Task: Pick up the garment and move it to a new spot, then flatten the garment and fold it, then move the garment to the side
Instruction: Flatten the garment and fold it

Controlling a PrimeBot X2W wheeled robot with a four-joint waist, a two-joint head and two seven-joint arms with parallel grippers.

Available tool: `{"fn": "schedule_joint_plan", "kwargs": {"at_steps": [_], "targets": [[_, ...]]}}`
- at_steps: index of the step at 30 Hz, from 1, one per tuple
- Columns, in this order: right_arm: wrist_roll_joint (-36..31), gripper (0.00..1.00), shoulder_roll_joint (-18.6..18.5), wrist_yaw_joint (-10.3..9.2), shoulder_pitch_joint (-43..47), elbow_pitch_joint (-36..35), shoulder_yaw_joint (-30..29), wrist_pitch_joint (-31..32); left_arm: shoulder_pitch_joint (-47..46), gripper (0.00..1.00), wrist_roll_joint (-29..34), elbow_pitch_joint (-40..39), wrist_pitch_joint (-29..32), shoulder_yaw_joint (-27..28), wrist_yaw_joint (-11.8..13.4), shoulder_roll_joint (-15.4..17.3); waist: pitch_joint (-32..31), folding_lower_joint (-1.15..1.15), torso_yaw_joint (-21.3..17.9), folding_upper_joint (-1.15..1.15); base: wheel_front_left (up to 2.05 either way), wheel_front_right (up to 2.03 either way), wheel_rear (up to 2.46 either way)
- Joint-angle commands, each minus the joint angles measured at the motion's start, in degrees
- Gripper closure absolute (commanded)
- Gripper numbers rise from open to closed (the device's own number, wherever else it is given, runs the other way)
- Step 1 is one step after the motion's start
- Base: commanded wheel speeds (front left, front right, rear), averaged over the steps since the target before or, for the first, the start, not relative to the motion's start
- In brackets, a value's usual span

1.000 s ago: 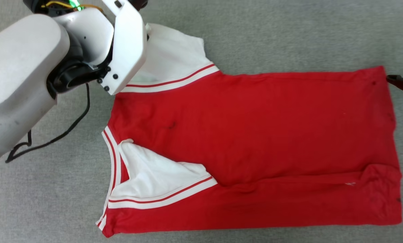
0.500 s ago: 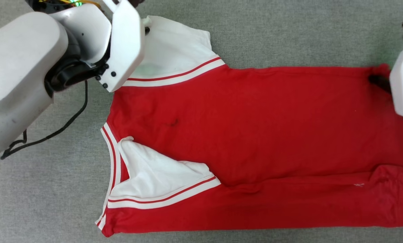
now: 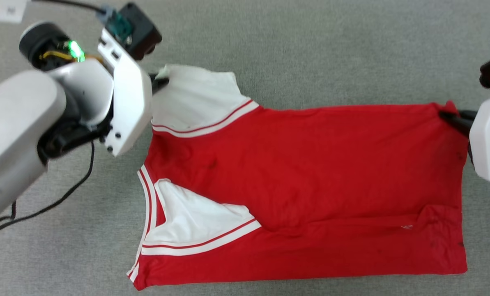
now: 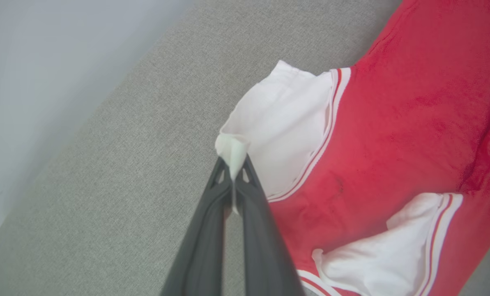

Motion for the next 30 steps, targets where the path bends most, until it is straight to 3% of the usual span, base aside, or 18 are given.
{"fn": "schedule_joint_plan", "kwargs": {"at_steps": [1,16,21,28,29,30], "targets": [[0.3,1.0,-0.5,-0.04,1.4,-0.5,0.2,-1.1,1.9,1.0,0.1,-1.0,-0.4,-0.3,0.5,0.7,-2.2,0.0,0.0,0.0,0.0,0.0,0.0],[1.7,1.0,-3.0,-0.04,18.2,-4.6,1.3,-6.7,24.5,1.0,-1.6,-15.2,-1.6,-1.4,6.8,9.4,-9.3,0.0,-0.1,0.0,0.0,0.0,0.0],[1.5,1.0,-2.5,-0.04,22.6,-3.8,1.3,-7.8,31.1,1.0,-1.6,-16.4,-2.6,-1.5,8.2,9.3,-9.2,0.0,0.2,0.0,0.0,0.0,0.0],[-0.5,1.0,0.8,-0.04,25.0,1.1,2.9,-9.3,36.5,1.0,-0.8,-13.1,-3.8,-1.5,8.6,6.1,-7.6,0.0,0.0,0.0,0.0,0.0,0.0],[-0.6,0.97,1.3,-0.04,25.0,1.9,3.3,-9.4,36.9,1.0,-0.6,-12.5,-4.2,-1.4,8.7,5.8,-7.5,0.0,-0.1,0.0,0.0,0.0,0.0],[-0.8,0.74,1.8,-0.04,24.9,2.6,3.6,-9.8,37.2,0.97,-0.3,-11.8,-4.3,-1.5,8.8,5.5,-7.5,0.0,-0.1,0.0,0.0,0.0,0.0]]}}
